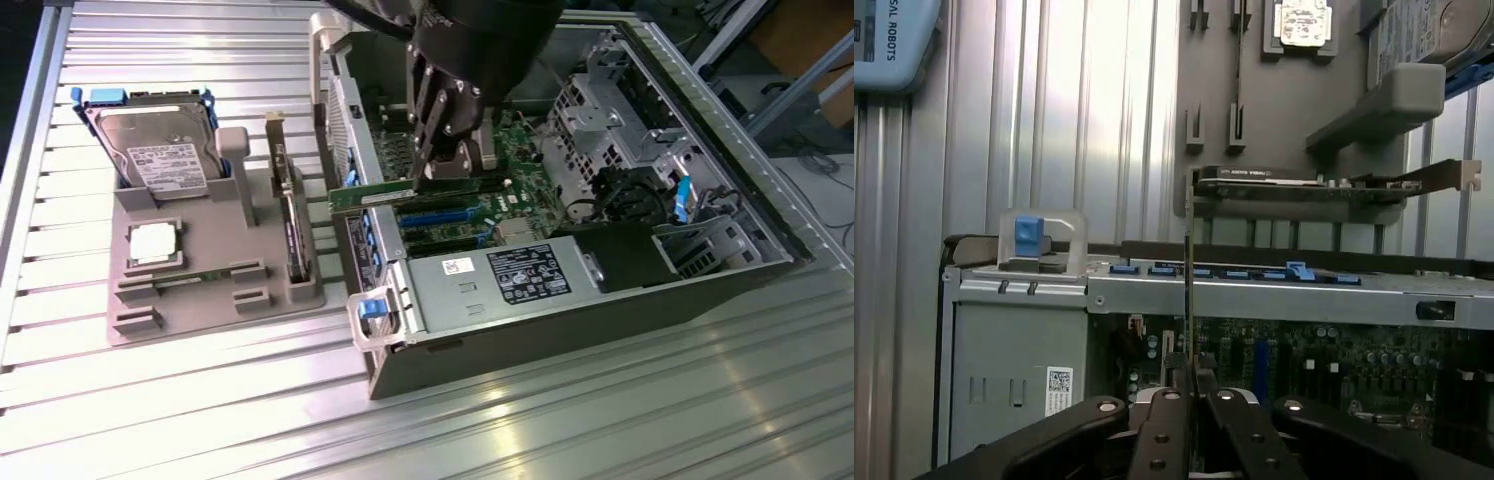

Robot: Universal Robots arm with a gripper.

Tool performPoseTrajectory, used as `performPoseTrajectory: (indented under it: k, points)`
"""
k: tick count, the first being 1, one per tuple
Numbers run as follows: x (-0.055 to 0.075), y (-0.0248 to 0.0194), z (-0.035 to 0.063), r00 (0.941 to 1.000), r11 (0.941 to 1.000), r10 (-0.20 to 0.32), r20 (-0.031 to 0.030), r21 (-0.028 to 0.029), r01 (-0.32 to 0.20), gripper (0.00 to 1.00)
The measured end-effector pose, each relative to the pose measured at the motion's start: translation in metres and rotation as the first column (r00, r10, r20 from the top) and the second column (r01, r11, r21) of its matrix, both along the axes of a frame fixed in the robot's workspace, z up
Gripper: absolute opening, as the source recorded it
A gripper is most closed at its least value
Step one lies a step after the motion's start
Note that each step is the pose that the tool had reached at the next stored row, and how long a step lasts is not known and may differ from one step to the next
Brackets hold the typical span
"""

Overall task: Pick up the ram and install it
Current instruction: 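Pick up the ram and move it above insertion slot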

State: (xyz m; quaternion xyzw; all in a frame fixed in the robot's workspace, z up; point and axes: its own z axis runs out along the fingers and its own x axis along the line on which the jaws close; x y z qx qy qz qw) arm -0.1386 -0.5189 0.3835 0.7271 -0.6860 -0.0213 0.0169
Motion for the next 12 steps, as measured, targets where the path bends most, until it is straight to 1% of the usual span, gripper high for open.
performPoseTrajectory:
  k: [4,5,6,8,10,12]
  points:
    - [0.02,0.0012,-0.0002,1.0,1.0,0.0,-0.0004,-0.0004,0.0,0.12]
    - [0.028,0.0016,-0.0003,1.0,1.0,0.0,-0.0006,-0.0007,0.0,0.12]
    - [0.034,0.0019,-0.0003,1.0,1.0,0.0,-0.0007,-0.0007,0.0,0.12]
    - [0.041,0.0022,-0.0004,1.0,1.0,0.0,-0.0008,-0.0008,0.0,0.12]
    - [0.058,0.0032,-0.0006,1.0,1.0,0.0,-0.001,-0.0012,0.0,0.12]
    - [0.072,0.0041,-0.0008,1.0,1.0,0.0,-0.0011,-0.002,0.0,0.12]
